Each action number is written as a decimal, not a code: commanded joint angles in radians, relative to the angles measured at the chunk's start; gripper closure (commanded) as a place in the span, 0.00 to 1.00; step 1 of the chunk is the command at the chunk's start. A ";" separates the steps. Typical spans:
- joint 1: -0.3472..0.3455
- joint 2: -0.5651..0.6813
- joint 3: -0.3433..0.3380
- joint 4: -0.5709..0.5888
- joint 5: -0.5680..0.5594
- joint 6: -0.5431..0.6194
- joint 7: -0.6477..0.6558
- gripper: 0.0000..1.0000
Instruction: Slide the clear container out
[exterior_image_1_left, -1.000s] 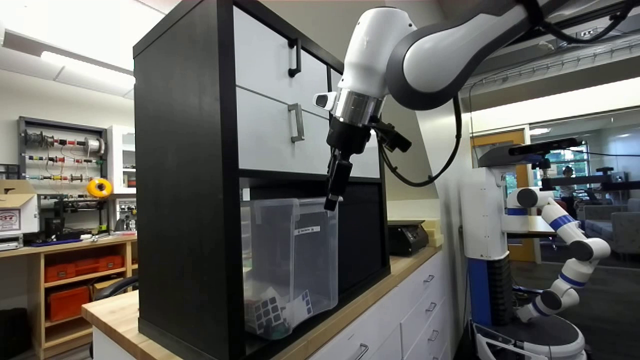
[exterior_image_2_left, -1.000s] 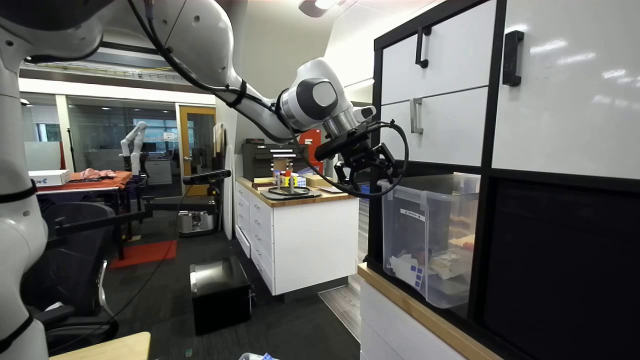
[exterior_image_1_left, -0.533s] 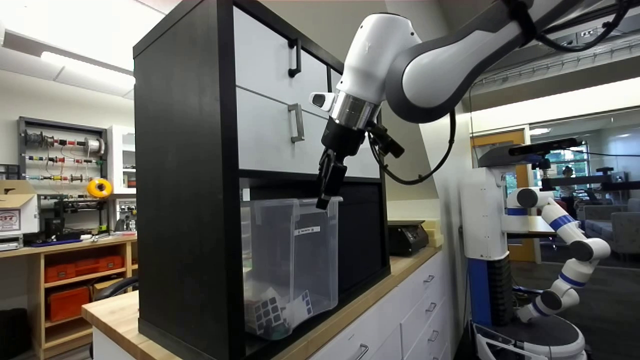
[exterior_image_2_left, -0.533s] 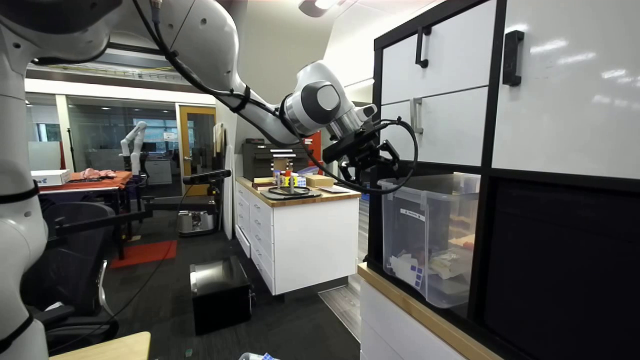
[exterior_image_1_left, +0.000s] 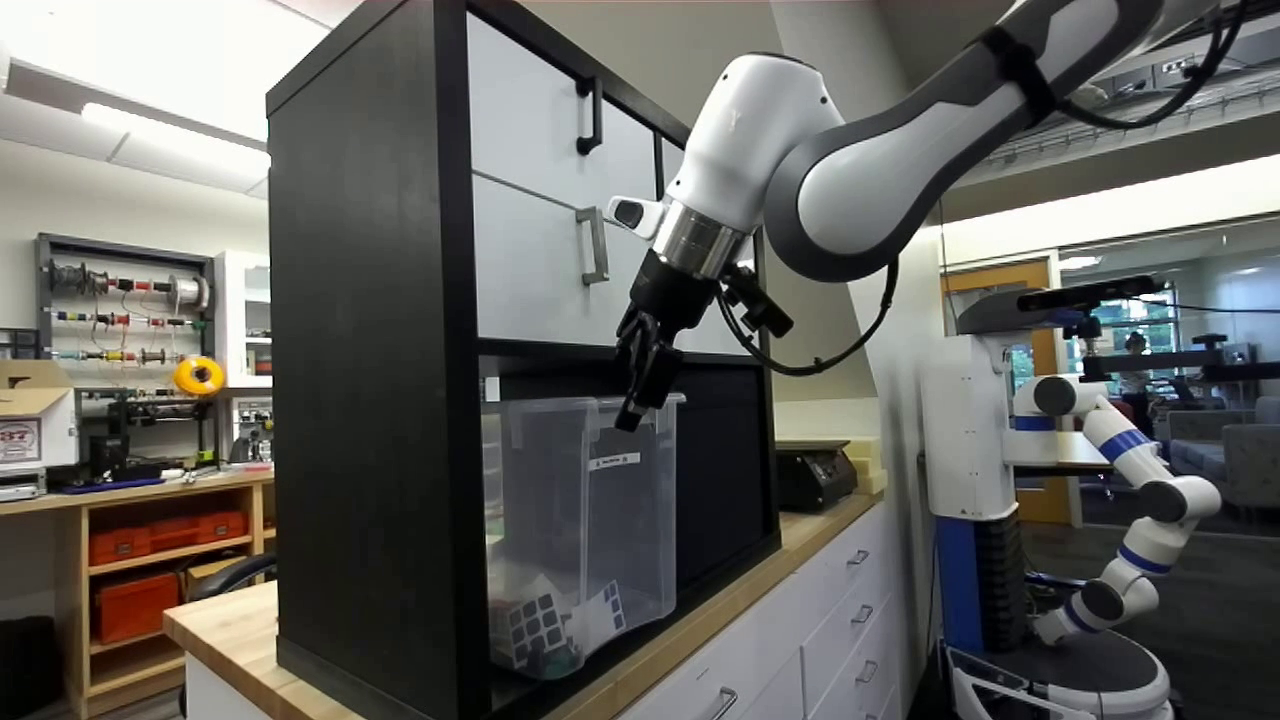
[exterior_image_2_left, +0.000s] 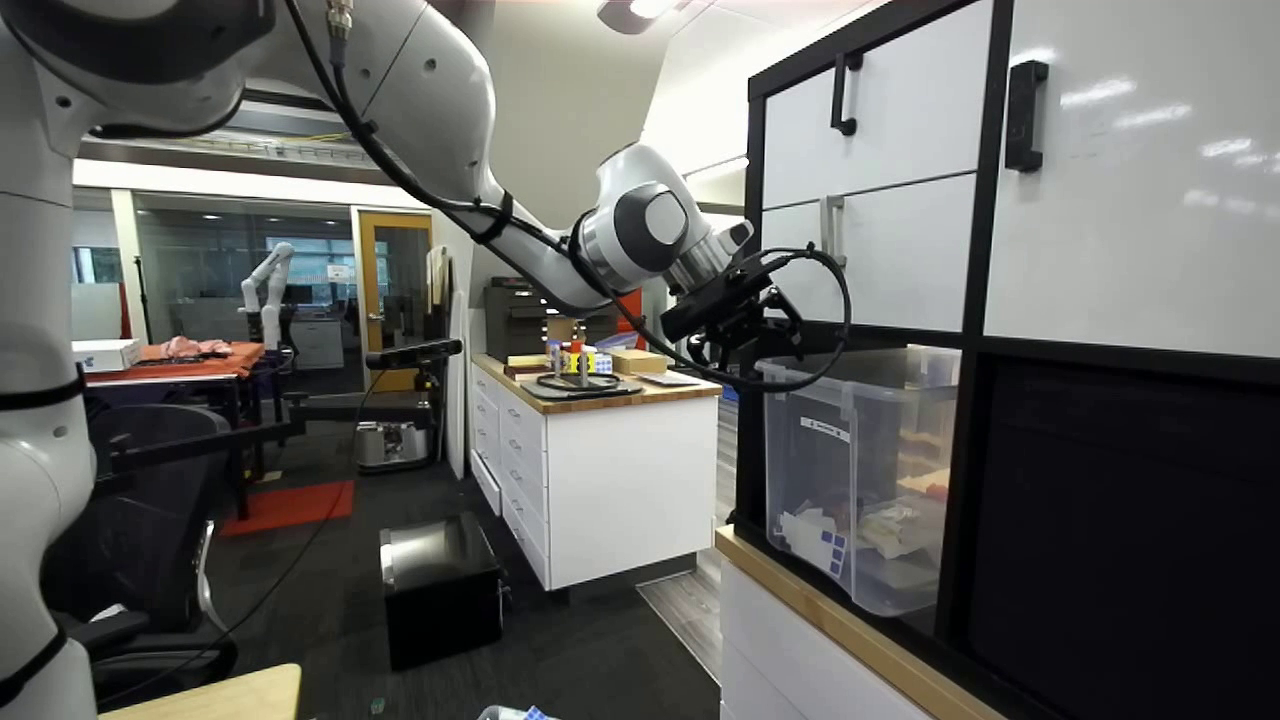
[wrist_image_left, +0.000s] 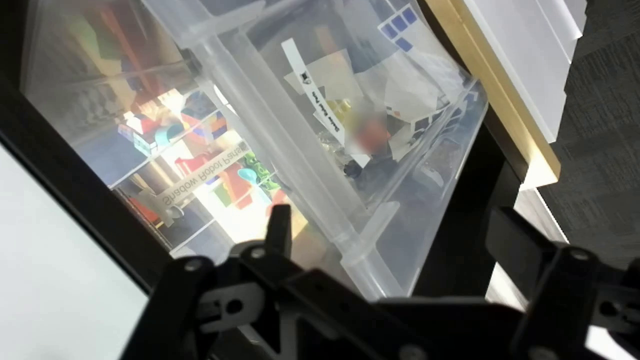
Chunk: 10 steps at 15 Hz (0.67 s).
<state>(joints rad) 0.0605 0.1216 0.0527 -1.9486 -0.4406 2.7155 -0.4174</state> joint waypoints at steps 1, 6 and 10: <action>-0.004 0.028 0.000 0.029 -0.017 0.039 -0.051 0.00; 0.002 0.060 0.004 0.067 -0.028 0.036 -0.091 0.00; 0.007 0.098 0.008 0.120 -0.034 0.026 -0.116 0.00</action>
<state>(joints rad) 0.0657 0.1813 0.0604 -1.8850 -0.4514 2.7399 -0.5080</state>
